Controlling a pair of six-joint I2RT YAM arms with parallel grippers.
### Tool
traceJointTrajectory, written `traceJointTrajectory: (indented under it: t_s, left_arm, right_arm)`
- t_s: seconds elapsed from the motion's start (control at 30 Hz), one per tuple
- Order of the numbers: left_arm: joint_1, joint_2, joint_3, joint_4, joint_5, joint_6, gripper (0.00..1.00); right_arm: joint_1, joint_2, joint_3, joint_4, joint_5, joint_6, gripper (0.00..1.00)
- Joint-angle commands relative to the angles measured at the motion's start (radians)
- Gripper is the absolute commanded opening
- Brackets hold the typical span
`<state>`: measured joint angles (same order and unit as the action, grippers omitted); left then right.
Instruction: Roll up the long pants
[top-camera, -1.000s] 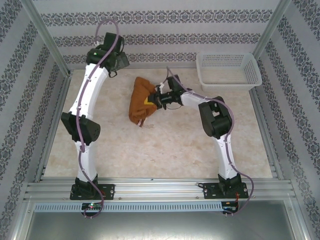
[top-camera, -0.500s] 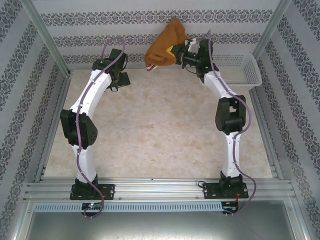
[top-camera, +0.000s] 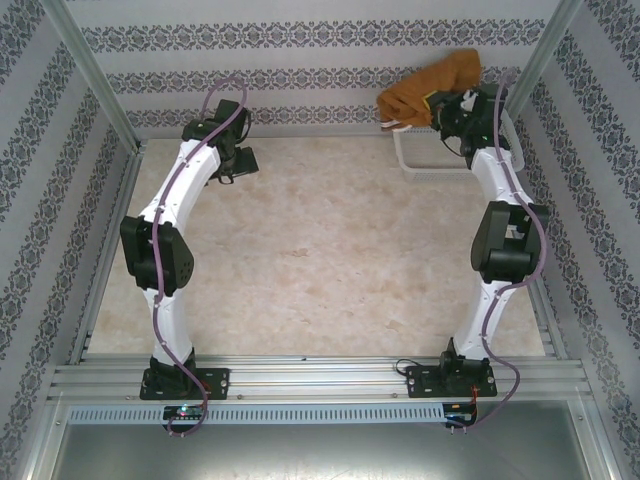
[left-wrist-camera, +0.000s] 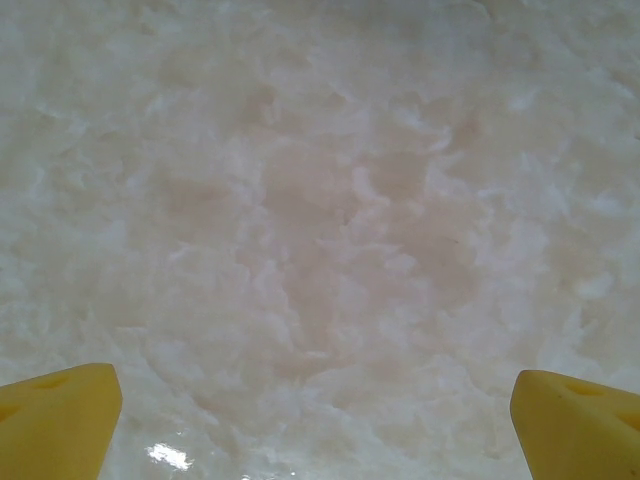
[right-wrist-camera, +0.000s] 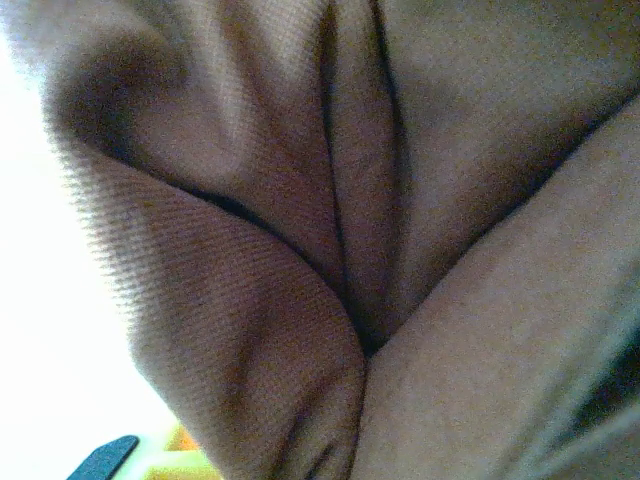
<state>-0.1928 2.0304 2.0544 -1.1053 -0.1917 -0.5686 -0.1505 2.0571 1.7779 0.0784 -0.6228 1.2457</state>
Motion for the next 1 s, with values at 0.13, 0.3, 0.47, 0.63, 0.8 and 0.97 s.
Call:
traceJointTrajectory:
  t_s: [0.13, 0.3, 0.47, 0.63, 0.8, 0.97]
  left_arm:
    - [0.029, 0.047, -0.02, 0.048, 0.062, 0.018, 1.0]
    - [0.035, 0.061, -0.052, 0.084, 0.098, 0.024, 1.0]
    - [0.046, 0.07, -0.095, 0.106, 0.127, 0.022, 1.0]
    - [0.064, 0.075, -0.135, 0.126, 0.148, 0.019, 1.0]
    - [0.081, 0.096, -0.14, 0.137, 0.167, 0.023, 1.0]
    - [0.087, 0.106, -0.141, 0.145, 0.175, 0.022, 1.0]
  right_arm:
    - [-0.026, -0.071, -0.076, 0.124, 0.119, -0.047, 0.0]
    - [-0.029, 0.003, -0.04, 0.1, 0.162, -0.062, 0.0]
    - [-0.037, 0.11, 0.076, 0.026, 0.219, -0.097, 0.0]
    - [-0.062, 0.201, 0.176, -0.006, 0.236, -0.089, 0.0]
    - [-0.072, 0.284, 0.298, -0.086, 0.242, -0.113, 0.0]
    - [-0.077, 0.341, 0.388, -0.189, 0.266, -0.157, 0.1]
